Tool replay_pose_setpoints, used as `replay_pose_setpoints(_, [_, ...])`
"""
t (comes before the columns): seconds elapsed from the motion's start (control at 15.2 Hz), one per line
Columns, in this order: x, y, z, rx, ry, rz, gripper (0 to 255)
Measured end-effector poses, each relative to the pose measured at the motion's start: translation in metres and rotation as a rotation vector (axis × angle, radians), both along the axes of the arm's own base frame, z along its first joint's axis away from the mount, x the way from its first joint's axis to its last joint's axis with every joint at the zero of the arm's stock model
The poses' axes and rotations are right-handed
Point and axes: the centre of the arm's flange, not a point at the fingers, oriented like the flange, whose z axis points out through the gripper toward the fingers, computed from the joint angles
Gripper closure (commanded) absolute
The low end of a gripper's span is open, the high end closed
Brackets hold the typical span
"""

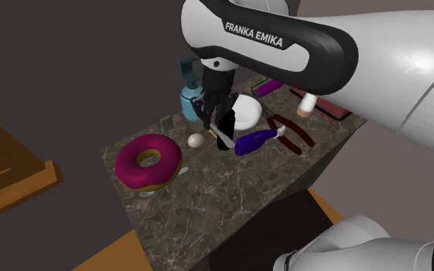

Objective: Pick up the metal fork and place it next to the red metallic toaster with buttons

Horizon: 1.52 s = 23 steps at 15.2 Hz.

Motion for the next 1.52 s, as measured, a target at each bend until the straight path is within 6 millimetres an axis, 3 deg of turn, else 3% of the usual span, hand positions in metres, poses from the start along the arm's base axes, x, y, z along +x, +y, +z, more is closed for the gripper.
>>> replay_pose_setpoints(1.52, [0.014,-0.305,0.002,0.0,0.0,-0.001,255])
